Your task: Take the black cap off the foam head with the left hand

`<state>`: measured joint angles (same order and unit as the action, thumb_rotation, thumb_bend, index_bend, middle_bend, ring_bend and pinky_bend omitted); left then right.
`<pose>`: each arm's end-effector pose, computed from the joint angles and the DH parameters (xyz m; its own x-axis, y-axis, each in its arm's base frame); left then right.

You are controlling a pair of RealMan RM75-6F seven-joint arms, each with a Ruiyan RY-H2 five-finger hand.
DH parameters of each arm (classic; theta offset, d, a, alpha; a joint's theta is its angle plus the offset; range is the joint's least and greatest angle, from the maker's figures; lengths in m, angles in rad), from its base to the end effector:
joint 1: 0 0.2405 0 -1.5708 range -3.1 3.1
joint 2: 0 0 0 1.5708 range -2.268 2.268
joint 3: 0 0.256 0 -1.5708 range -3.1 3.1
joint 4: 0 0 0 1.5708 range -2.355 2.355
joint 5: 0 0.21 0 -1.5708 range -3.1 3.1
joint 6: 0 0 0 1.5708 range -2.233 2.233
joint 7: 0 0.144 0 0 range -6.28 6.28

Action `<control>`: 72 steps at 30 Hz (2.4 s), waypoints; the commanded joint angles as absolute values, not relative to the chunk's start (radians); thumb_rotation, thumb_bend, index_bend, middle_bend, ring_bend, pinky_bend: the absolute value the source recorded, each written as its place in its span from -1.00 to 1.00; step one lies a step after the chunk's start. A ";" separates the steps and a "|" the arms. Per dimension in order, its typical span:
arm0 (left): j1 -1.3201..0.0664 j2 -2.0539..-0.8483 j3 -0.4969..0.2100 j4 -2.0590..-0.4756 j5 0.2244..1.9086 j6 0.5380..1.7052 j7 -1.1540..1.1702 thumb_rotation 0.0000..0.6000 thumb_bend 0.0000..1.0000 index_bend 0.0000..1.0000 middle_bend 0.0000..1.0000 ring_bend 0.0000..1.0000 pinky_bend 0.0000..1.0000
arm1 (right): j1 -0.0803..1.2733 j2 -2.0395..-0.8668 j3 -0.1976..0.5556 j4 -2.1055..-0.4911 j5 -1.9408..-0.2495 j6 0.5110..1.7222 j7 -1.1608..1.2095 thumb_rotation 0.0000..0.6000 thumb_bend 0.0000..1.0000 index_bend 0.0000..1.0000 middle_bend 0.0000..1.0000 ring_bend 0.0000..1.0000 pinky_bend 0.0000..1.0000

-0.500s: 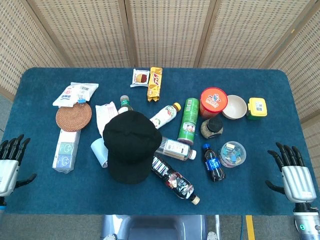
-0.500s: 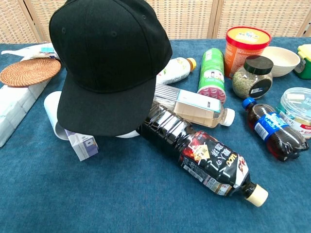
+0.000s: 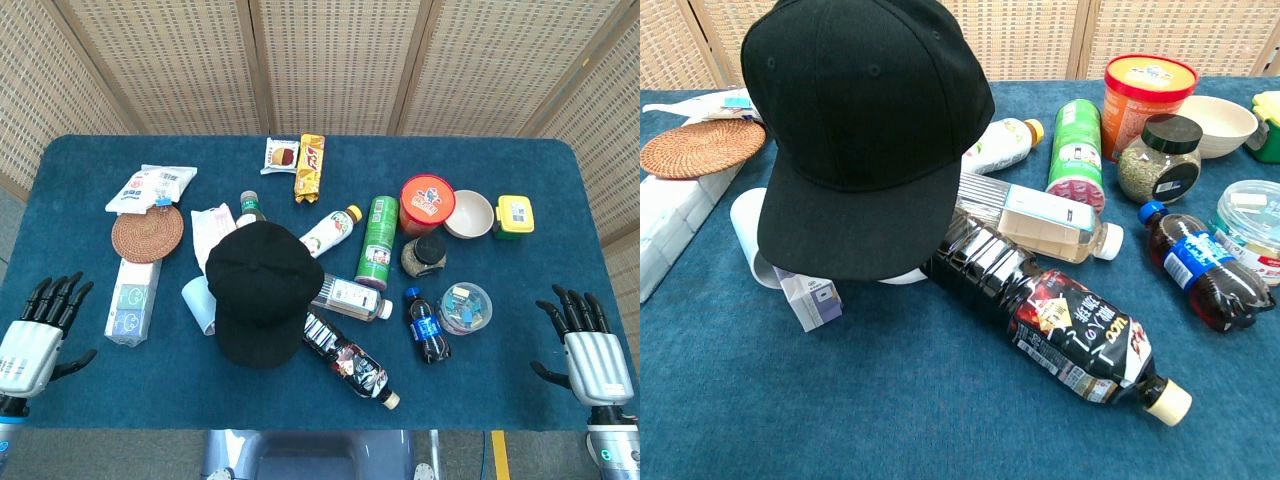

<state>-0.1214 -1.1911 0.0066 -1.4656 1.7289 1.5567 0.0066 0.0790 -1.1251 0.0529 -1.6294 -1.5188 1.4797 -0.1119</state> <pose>-0.2975 0.1781 0.1364 0.4726 -0.0381 0.8804 0.8454 -0.2626 -0.4651 -0.3055 -0.1795 0.1542 0.4760 -0.0058 0.8794 -0.8792 -0.0252 0.4758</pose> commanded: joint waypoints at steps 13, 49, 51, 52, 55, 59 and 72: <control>-0.237 -1.442 0.054 -0.901 2.093 1.962 -0.346 1.00 -0.80 -0.71 -0.83 -0.88 -0.51 | 0.083 -1.105 0.046 -1.643 -1.523 1.464 -0.069 1.00 -0.96 -0.61 -0.90 -0.90 -1.00; -0.557 -1.756 0.101 -0.638 2.226 1.870 -0.058 1.00 -0.86 -0.62 -0.83 -0.88 -0.56 | 0.093 -1.109 0.053 -1.639 -1.491 1.435 -0.065 1.00 -0.96 -0.61 -0.91 -0.90 -1.00; -0.565 -1.769 0.104 -0.619 2.220 1.874 -0.057 1.00 -0.86 -0.62 -0.83 -0.88 -0.56 | 0.094 -1.109 0.054 -1.638 -1.488 1.433 -0.065 1.00 -0.96 -0.61 -0.91 -0.90 -1.00; -0.569 -1.774 0.105 -0.613 2.218 1.877 -0.057 1.00 -0.86 -0.62 -0.83 -0.88 -0.56 | 0.095 -1.109 0.055 -1.637 -1.487 1.431 -0.065 1.00 -0.96 -0.61 -0.91 -0.90 -1.00; -0.578 -1.794 0.108 -0.588 2.210 1.893 -0.056 1.00 -0.77 -0.61 -0.83 -0.88 -0.56 | 0.097 -1.109 0.055 -1.636 -1.483 1.426 -0.064 1.00 -0.96 -0.61 -0.91 -0.90 -1.00; -0.591 -1.822 0.116 -0.545 2.199 1.912 -0.058 1.00 -0.63 -0.56 -0.83 -0.88 -0.55 | 0.099 -1.109 0.054 -1.637 -1.482 1.422 -0.064 1.00 -0.96 -0.61 -0.90 -0.90 -1.00; -0.623 -1.899 0.146 -0.414 2.160 2.017 -0.086 1.00 -0.20 -0.25 -0.62 -0.71 -0.35 | 0.095 -1.100 0.047 -1.649 -1.496 1.429 -0.055 1.00 -0.96 -0.61 -0.91 -0.90 -1.00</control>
